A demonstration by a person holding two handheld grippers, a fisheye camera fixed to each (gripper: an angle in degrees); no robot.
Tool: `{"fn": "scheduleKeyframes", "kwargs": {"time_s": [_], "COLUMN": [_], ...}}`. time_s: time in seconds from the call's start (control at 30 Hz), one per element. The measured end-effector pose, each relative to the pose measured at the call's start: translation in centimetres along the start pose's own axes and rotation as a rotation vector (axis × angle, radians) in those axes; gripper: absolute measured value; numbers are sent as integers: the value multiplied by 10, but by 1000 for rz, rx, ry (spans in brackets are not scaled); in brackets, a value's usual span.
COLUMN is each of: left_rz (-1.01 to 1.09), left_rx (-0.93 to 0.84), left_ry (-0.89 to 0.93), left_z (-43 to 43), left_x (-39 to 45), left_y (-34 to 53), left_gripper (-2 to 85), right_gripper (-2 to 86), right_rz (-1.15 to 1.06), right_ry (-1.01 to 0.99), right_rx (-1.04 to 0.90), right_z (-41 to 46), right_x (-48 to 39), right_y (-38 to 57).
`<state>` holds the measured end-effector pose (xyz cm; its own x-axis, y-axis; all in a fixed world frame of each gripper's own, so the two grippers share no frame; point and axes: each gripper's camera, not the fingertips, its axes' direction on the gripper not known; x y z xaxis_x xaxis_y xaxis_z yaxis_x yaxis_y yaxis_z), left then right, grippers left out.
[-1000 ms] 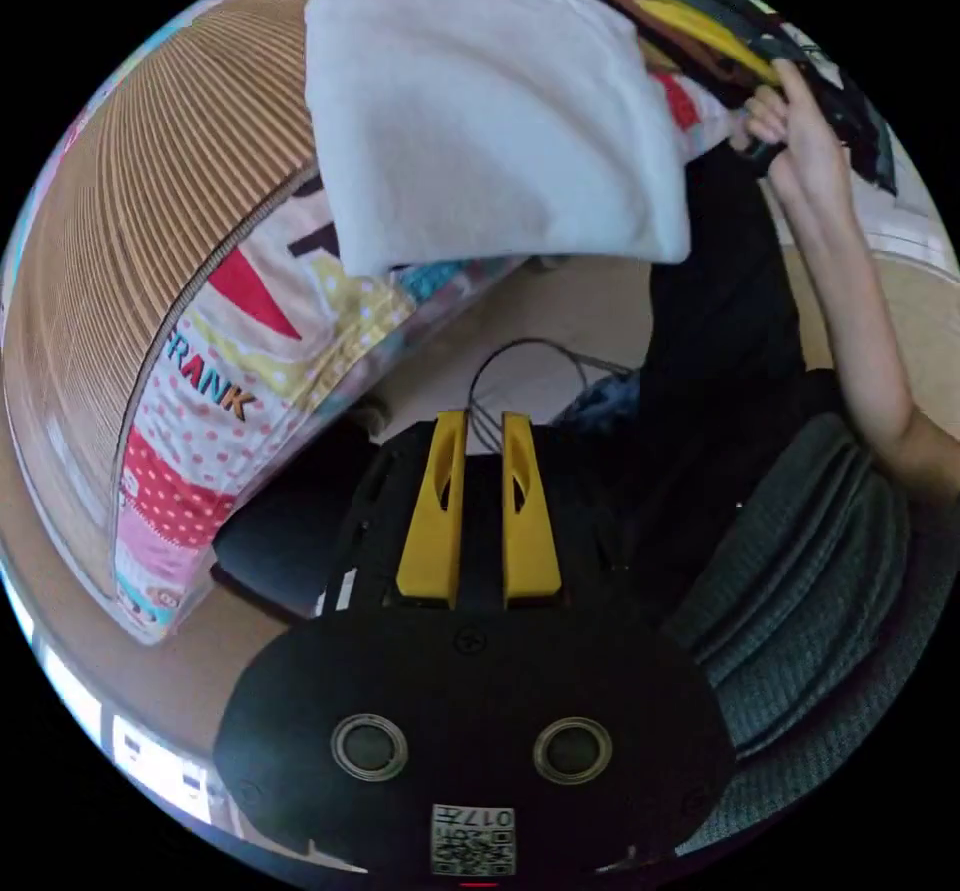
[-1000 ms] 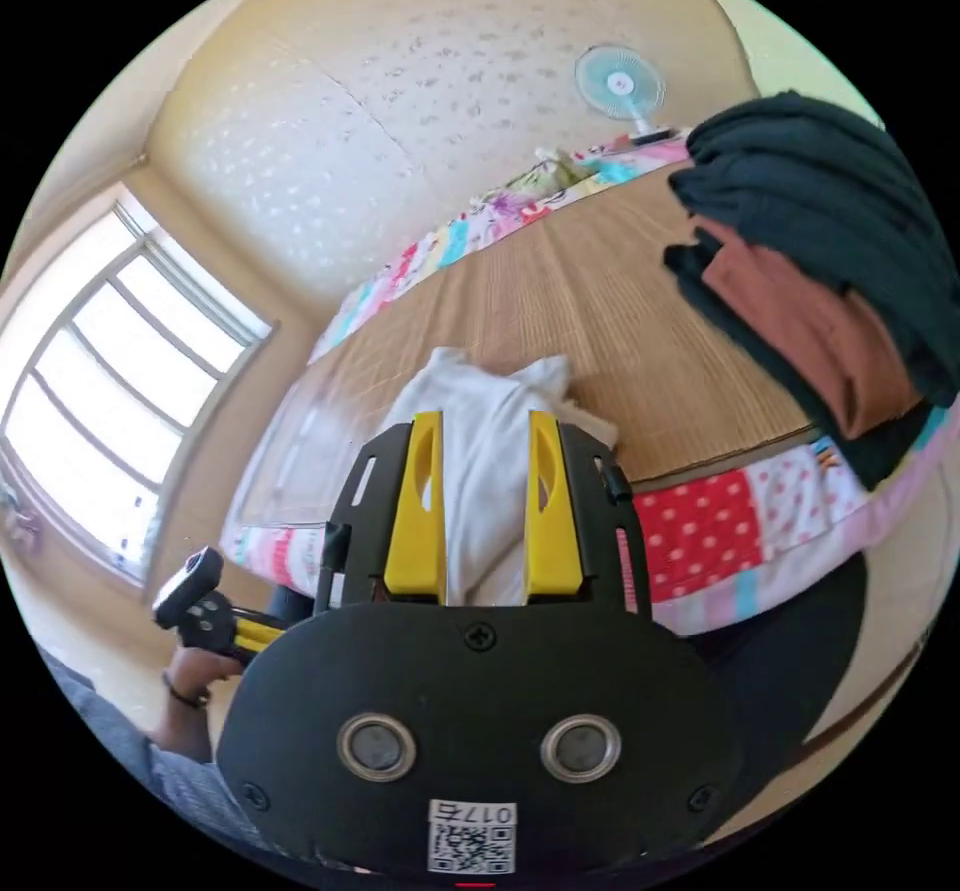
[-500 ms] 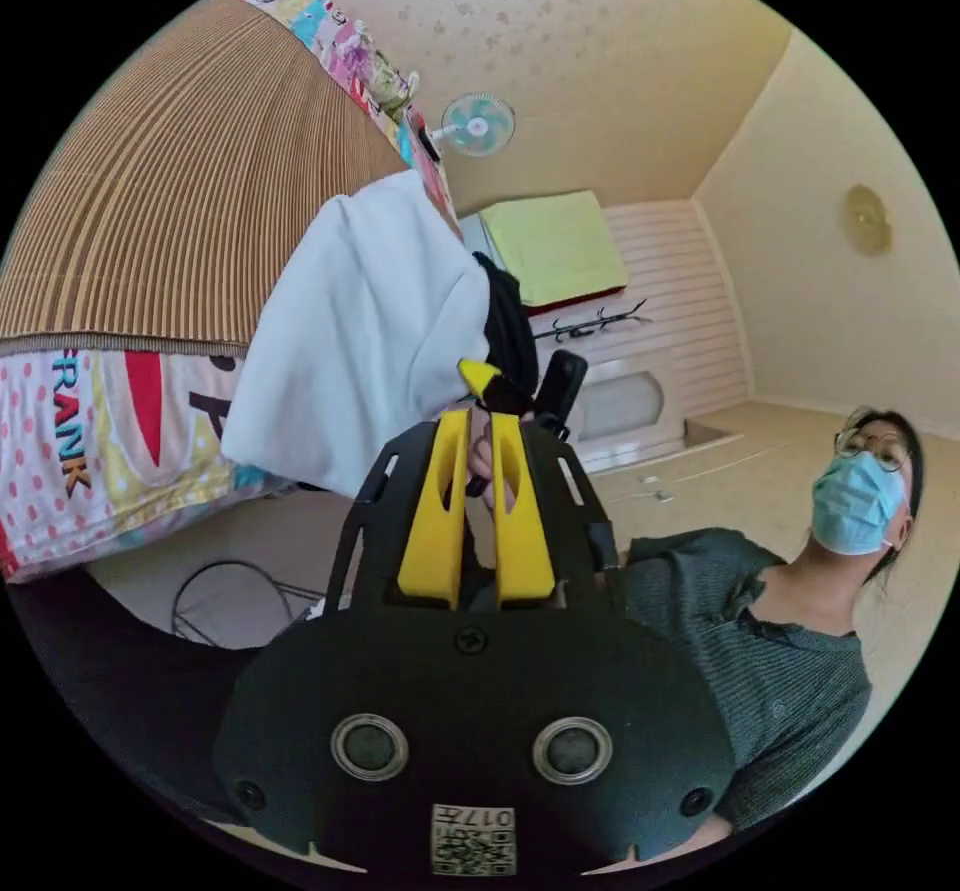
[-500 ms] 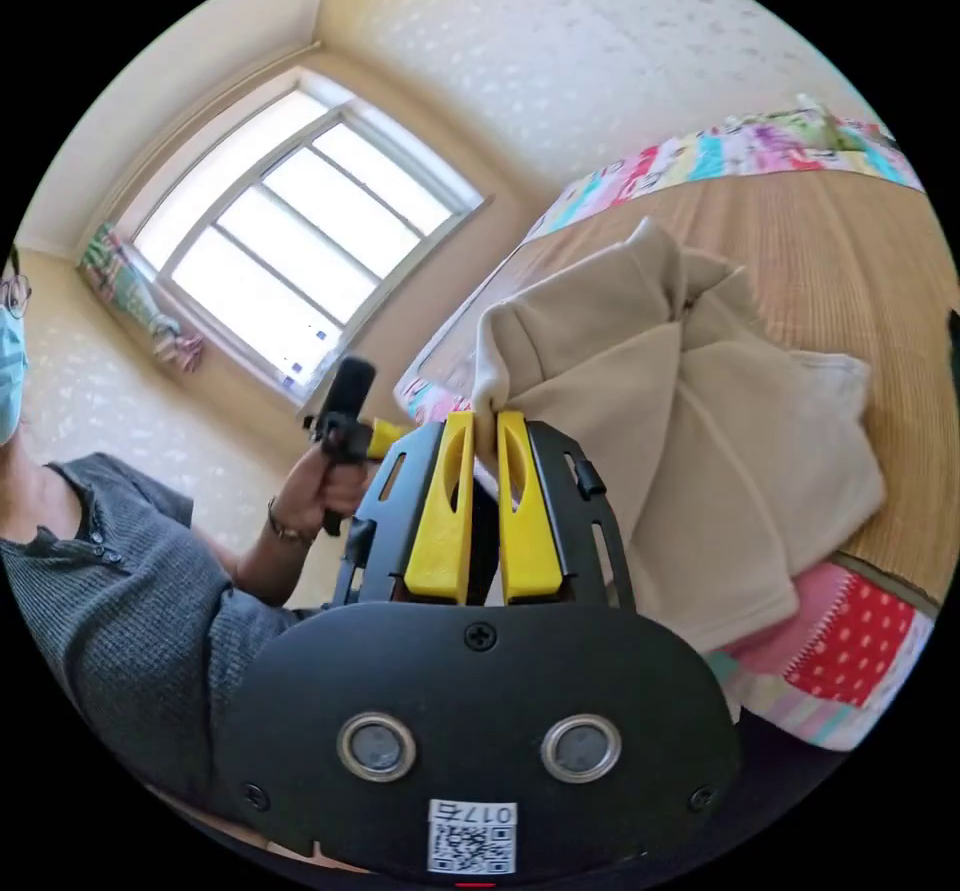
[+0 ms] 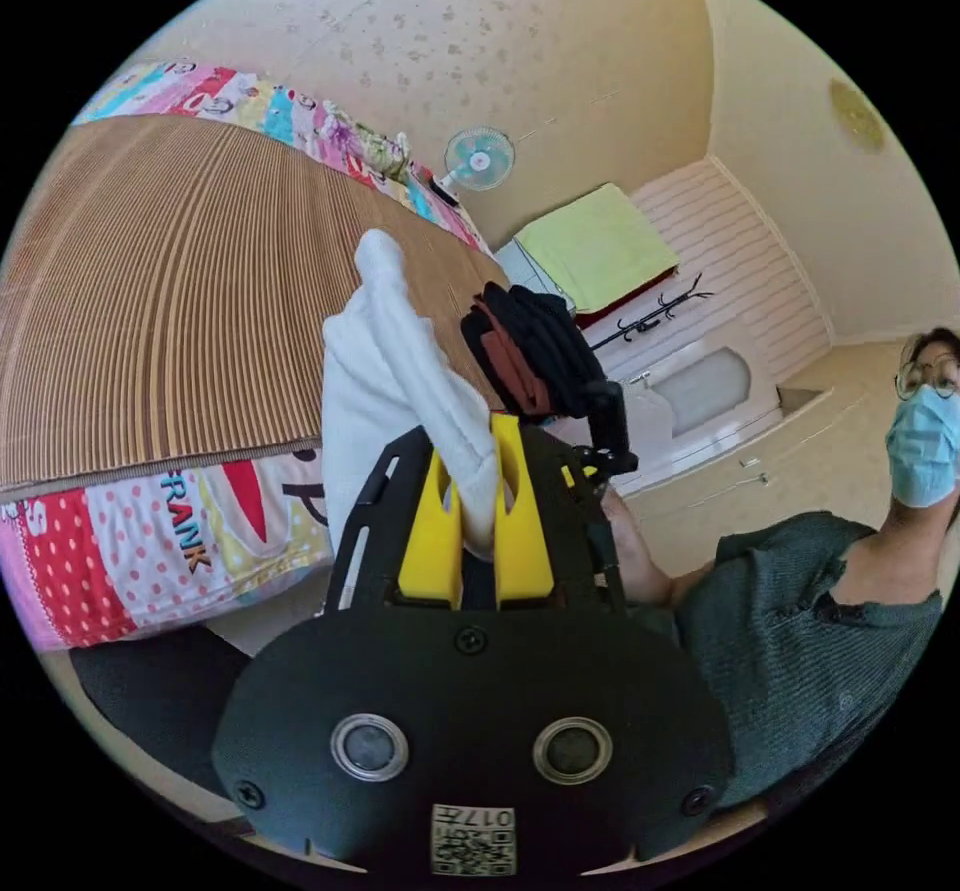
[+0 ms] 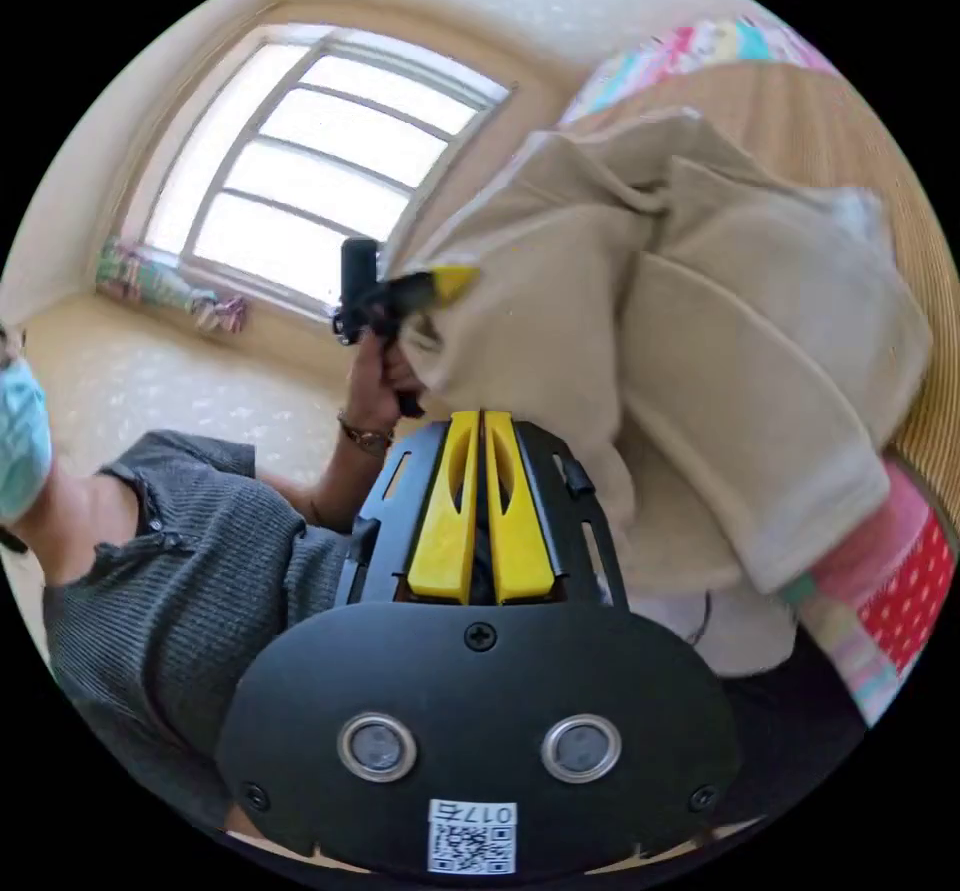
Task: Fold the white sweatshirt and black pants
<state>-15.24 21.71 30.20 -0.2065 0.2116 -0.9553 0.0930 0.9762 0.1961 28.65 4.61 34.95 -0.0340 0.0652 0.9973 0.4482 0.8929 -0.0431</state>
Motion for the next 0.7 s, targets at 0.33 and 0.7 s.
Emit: {"fn": "scheduleKeyframes", "kwargs": {"time_s": [0.33, 0.7], "left_rz": [584, 1031], "left_rx": [224, 350], "left_ry": [481, 1657], "left_z": [-121, -156], "left_x": [40, 15], "left_y": [-6, -7], "left_gripper": [40, 39], "right_gripper": [6, 25], "right_rz": [-52, -220], "right_ry": [-426, -321], "right_rx": [288, 438], "right_z": [-100, -117], "right_x": [52, 20], "right_y": [66, 79]}}
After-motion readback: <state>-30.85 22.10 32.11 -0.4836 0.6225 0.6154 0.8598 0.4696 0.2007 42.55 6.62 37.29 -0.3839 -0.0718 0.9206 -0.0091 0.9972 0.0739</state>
